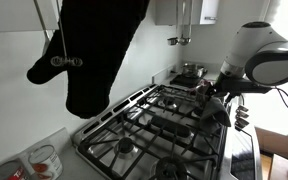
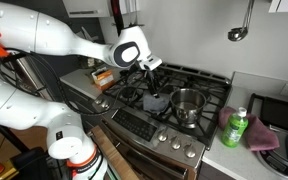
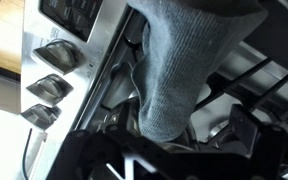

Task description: Move the pot to the right, then remove the cloth from the pot handle and pour water in the pot

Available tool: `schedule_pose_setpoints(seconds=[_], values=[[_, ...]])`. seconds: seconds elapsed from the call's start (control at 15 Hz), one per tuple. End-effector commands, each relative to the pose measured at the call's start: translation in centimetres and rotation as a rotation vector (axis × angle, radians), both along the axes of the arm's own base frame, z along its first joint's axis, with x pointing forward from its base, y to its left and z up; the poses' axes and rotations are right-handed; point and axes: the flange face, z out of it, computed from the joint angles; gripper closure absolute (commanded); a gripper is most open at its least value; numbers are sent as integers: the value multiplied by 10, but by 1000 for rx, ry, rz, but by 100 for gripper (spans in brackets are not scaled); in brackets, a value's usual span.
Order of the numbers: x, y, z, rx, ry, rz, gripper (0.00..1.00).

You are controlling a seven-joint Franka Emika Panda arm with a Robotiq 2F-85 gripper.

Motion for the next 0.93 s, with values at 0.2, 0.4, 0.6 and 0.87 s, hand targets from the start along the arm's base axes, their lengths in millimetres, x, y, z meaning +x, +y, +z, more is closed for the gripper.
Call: schedule_pose_setpoints(seconds=[0.2,0.4,0.6,0.87], values=[[-11,63,29,-36,144,321,0],[-15,98,35,-73,228,468,0],[-20,121,33,-122,308,611,0],[-22,131,19,-208,421,774,0]])
